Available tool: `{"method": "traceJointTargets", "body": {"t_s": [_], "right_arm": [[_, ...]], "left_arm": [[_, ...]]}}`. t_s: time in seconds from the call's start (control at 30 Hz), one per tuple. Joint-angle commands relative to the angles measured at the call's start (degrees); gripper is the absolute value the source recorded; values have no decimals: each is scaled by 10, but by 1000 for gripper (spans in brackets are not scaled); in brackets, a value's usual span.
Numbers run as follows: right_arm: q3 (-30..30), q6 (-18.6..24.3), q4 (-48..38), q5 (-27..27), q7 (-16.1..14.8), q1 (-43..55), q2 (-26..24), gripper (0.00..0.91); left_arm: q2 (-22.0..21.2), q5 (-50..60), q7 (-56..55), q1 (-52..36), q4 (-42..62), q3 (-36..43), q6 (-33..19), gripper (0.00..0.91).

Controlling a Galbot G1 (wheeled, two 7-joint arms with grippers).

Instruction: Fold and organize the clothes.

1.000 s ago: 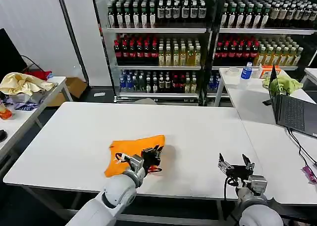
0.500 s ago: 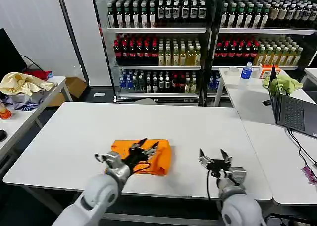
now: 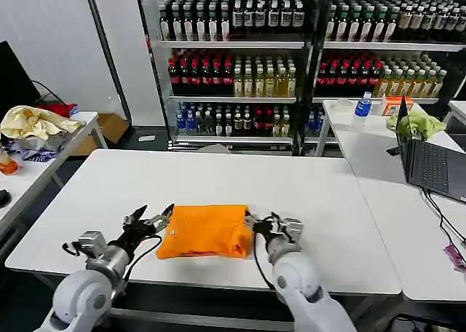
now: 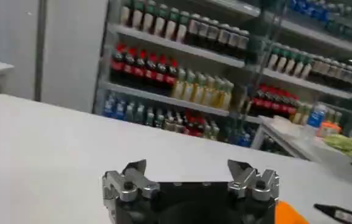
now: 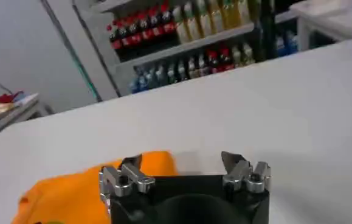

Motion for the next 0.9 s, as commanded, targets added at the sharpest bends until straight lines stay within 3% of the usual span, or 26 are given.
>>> {"method": "traceJointTargets", "body": {"t_s": [0.03,0.2,0.4,0.47,0.63,0.67,0.73,0.77,0.9], "right_arm": [[-89,-5,-69,28,43,68,49,907],[-93,-6,-66,11,67,56,40,907],[-86,-6,-56,12,77,43,31,746],[-82,-6,-60,11,80,40,29,595],[-76,-6,-72,13,87,38,28,363],[-75,-6,-74,13,87,37,28,242],[-73,-6,-74,14,88,37,29,171],[-72,-6,-73,15,88,37,29,91],[-69,-5,-73,17,88,37,29,0]], "left_arm": [[14,-31,-10,58,-28,-87,0,907],[14,-33,-12,54,-26,-85,2,907],[10,-33,-14,49,-27,-78,2,907],[10,-34,-15,48,-26,-77,2,907],[11,-38,-16,43,-21,-75,3,907],[11,-39,-16,42,-19,-75,3,907],[10,-41,-17,41,-18,-74,3,907],[10,-42,-17,40,-18,-74,3,907],[10,-45,-17,38,-15,-72,3,907]]}}
